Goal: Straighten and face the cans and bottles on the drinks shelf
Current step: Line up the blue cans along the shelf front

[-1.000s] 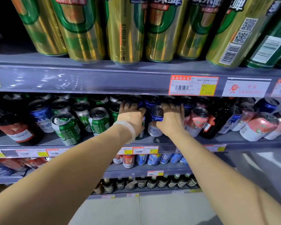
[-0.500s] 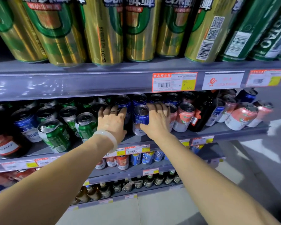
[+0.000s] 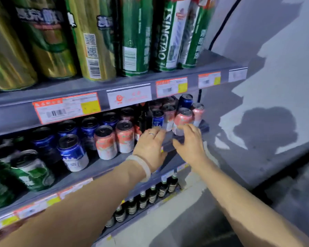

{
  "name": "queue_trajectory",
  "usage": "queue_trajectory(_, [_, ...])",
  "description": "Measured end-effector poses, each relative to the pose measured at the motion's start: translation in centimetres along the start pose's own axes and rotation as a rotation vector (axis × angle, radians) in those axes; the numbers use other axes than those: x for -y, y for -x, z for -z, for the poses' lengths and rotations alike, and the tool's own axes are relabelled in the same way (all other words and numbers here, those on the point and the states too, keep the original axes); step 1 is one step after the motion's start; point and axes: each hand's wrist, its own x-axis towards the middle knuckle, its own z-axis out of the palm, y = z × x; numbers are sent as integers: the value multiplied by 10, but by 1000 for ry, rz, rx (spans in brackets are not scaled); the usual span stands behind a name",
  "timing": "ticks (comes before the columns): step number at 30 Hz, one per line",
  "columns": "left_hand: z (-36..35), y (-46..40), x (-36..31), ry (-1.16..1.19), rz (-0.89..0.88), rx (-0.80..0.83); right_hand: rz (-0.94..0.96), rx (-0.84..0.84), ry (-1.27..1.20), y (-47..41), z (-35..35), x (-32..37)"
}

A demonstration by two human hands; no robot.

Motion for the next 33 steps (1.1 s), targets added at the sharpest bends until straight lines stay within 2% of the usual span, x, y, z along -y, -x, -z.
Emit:
queue_trajectory(3, [-14, -35, -23, -115, 30, 64, -22, -28, -33, -32, 18, -34])
queue_trajectory(5, [-20, -63, -31, -225, 155, 150, -60, -20, -75, -60, 26, -53])
queue_trajectory(9, [-31, -117, -28, -349, 363, 206, -109, 31, -104, -123, 36, -79])
queue_trajectory(11, [-37, -137, -23, -333, 434, 187, -123, 52, -108, -154, 33, -91])
queue_trajectory(14, [-45, -154, -16, -297, 424, 100, -106, 49, -149, -196, 17, -106])
queue_trajectory(18, [-53, -170, -5, -338, 519, 50, -108, 238, 15, -248, -15, -127])
queue_trajectory(22, [-58, -185, 1, -374, 677, 151, -114, 405, 33, -278, -33, -141])
queue_trajectory(27, [-59, -197, -1, -483, 720, 202, -15, 548, 61, -291, -43, -137])
queue_trajectory(33, [-60, -192, 0, -531, 689, 201, 35, 468, 147, -287, -42, -139])
